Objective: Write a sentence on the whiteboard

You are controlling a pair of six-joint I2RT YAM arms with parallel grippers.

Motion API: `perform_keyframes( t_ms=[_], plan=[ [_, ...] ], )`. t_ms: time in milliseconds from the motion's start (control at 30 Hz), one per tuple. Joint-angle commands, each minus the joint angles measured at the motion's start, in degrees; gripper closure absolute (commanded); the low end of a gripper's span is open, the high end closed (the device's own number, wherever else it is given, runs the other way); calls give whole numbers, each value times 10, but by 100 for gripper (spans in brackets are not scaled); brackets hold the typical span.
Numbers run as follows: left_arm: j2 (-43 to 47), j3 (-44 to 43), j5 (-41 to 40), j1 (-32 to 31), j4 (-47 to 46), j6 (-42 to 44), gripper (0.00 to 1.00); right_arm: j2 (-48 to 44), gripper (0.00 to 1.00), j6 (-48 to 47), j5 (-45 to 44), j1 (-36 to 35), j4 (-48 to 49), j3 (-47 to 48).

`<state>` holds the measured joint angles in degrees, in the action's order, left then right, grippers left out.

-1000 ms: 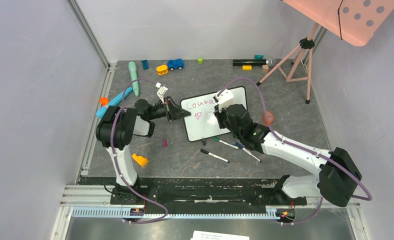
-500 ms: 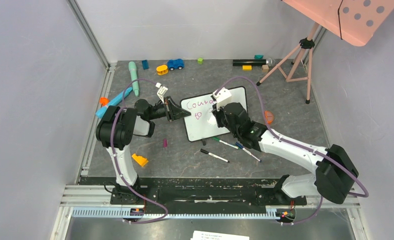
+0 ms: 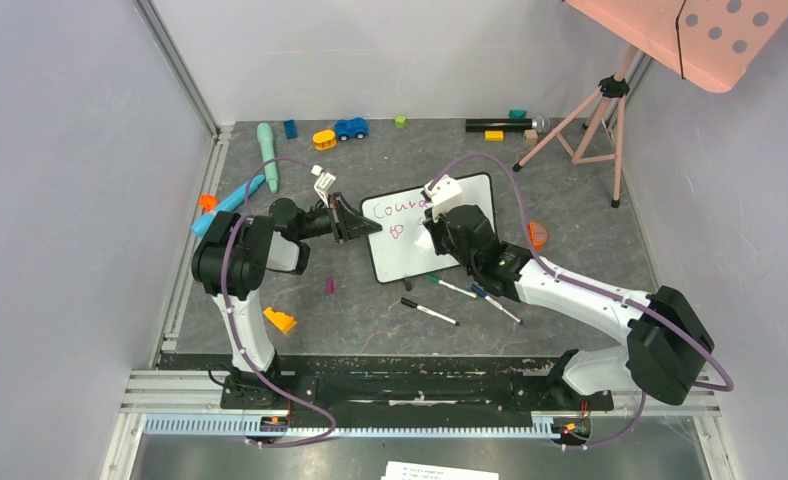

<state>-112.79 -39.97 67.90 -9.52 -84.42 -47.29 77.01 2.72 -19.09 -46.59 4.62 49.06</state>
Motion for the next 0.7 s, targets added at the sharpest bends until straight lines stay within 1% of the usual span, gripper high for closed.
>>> perform_keyframes(
  t_ms=[0,433,667],
  plan=[
    [3,-10,32,-7,-48,19,98,-5,100,1,0,3,10,1],
    [3,-9,32,-7,-48,19,98,-22,100,16,14,3,15,-42],
    [3,-9,33,-7,-48,20,98,-26,100,12,-3,3,4,-42]
  ],
)
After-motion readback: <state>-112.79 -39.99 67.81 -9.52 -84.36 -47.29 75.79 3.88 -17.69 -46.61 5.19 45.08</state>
